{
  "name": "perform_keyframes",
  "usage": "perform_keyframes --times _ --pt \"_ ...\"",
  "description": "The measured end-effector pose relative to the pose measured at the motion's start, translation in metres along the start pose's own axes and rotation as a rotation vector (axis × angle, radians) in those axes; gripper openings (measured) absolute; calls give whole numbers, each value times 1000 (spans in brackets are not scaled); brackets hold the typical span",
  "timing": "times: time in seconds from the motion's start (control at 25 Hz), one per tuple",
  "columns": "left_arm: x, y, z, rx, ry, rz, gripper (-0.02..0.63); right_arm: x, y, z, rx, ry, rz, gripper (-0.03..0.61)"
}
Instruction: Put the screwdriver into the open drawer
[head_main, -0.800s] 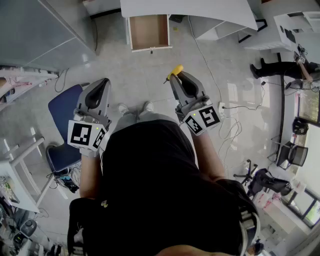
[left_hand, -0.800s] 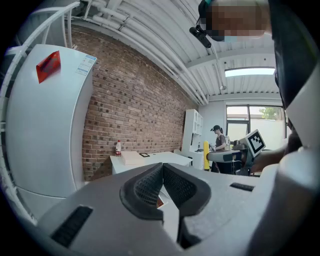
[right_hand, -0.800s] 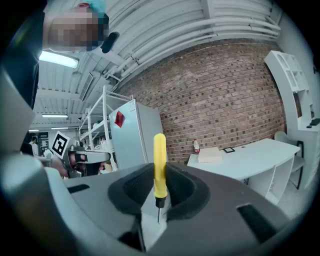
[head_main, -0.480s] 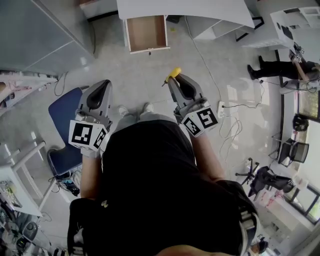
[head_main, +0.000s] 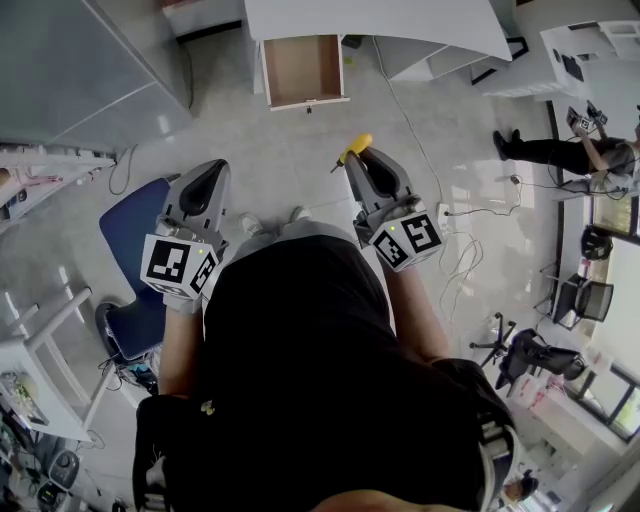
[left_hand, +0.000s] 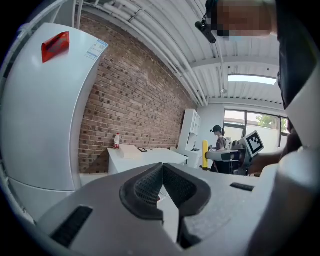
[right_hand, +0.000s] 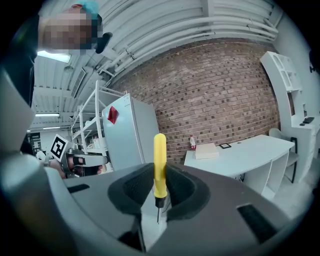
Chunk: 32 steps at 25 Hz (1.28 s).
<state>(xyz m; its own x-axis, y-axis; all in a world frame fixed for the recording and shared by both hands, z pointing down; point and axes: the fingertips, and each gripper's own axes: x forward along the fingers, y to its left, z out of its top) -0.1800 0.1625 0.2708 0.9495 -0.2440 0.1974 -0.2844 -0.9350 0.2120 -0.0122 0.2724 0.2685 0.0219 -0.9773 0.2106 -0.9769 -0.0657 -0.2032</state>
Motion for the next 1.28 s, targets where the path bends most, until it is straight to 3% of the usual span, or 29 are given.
perform_keyframes --times 0.44,1.28 --pt "9 28 -11 -13 46 -25 5 33 3 -1 11 12 -18 78" --pt "152 90 7 -60 122 151 5 173 -141 -10 50 154 137 78"
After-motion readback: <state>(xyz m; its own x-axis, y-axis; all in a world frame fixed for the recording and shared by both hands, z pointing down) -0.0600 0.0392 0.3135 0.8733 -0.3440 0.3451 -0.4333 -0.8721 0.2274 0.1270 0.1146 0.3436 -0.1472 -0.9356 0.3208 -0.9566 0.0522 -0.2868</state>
